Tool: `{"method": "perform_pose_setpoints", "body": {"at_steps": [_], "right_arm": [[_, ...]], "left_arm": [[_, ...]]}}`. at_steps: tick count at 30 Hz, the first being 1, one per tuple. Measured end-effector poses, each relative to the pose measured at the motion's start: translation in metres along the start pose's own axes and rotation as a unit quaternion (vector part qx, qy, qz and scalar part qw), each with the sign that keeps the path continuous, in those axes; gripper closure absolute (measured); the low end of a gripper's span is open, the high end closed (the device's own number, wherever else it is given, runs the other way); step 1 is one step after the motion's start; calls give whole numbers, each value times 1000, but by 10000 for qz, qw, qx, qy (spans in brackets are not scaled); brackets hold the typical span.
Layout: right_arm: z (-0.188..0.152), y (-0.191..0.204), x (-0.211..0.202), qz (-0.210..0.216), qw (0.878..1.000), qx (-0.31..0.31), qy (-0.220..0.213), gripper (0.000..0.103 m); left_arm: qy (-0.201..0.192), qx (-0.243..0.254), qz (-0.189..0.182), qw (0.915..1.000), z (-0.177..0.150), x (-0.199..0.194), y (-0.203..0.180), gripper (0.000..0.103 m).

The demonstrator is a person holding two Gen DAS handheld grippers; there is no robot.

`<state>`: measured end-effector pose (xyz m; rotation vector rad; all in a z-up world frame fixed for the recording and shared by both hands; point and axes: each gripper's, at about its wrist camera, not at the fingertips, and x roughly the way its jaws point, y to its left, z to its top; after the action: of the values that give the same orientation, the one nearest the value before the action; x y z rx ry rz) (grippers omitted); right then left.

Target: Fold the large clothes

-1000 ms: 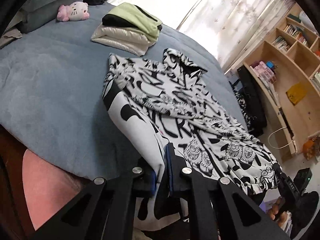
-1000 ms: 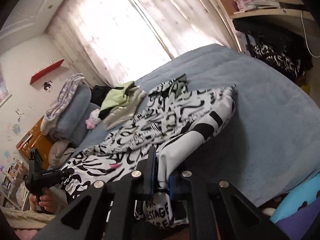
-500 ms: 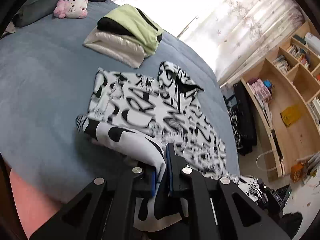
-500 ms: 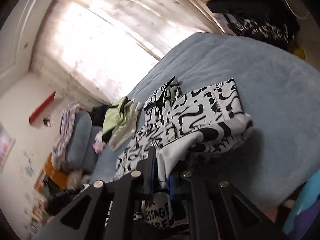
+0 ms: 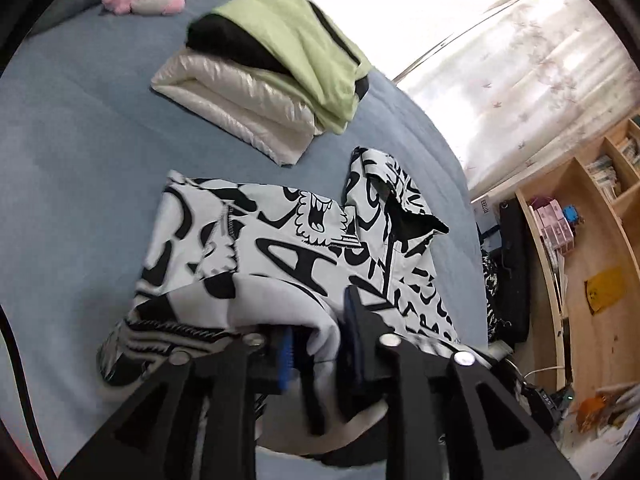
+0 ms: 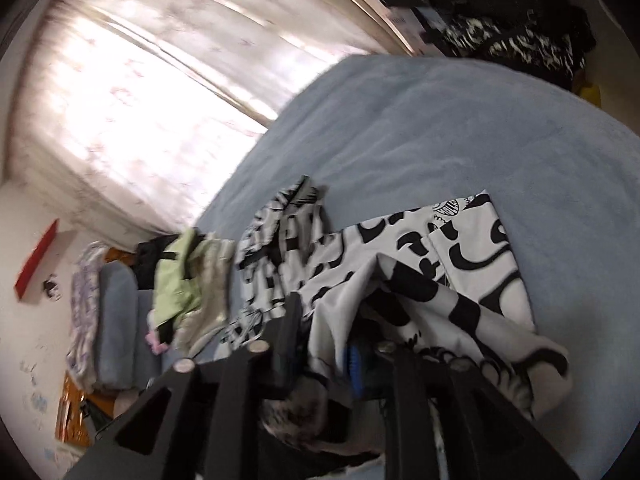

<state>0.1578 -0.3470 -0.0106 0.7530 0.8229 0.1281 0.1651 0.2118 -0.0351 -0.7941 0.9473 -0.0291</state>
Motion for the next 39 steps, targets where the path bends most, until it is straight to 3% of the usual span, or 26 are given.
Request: {"method": "perform_pose_setpoints", "body": {"at_steps": [1, 3, 5, 9, 16, 18, 21, 22, 24, 28, 31, 37, 39], "right_arm": [[3, -2, 7, -15, 10000, 57, 48, 55], [9, -9, 25, 10, 9997, 225, 87, 30], [10, -12, 35, 2, 9997, 222, 99, 26], [7, -15, 49, -246, 9995, -107, 146, 25], [2, -29, 82, -1000, 9899, -919, 405, 25], [3, -33, 94, -1188, 9847, -1175, 485, 25], [4, -31, 108, -1320, 9775, -1537, 591, 25], [3, -29, 113, -1345, 9749, -1659, 621, 25], [3, -25, 122, -1396, 9698, -1886, 659, 25], [4, -17, 135, -1384, 9655, -2083, 726, 25], [3, -15, 142, -1357, 9624, -2214, 798, 25], [6, -10, 155, -1361, 9579, -2361, 901, 26], [10, -13, 159, -1327, 9587, -2310, 994, 33]], "left_arm": [[62, -79, -24, 9999, 5, 10, 0, 73], [159, -166, -20, 9997, 12, 28, 1, 64], [194, -165, 79, 9996, 17, 45, 0, 63], [95, -73, 183, 9998, 23, 61, 2, 52], [244, 359, 522, 9977, 28, 84, 12, 50], [325, 400, 454, 9976, 32, 85, 16, 49], [463, 322, 101, 9984, 39, 79, 23, 33], [425, 379, 99, 9983, 42, 76, 23, 22], [292, 557, 178, 9979, 45, 71, 19, 12], [250, 979, 240, 9946, 48, 71, 15, 11], [354, 1480, 592, 9866, 45, 87, 13, 11], [708, 2299, 1253, 9625, 35, 135, 18, 11], [755, 2410, 1380, 9577, 34, 147, 21, 12]]}}
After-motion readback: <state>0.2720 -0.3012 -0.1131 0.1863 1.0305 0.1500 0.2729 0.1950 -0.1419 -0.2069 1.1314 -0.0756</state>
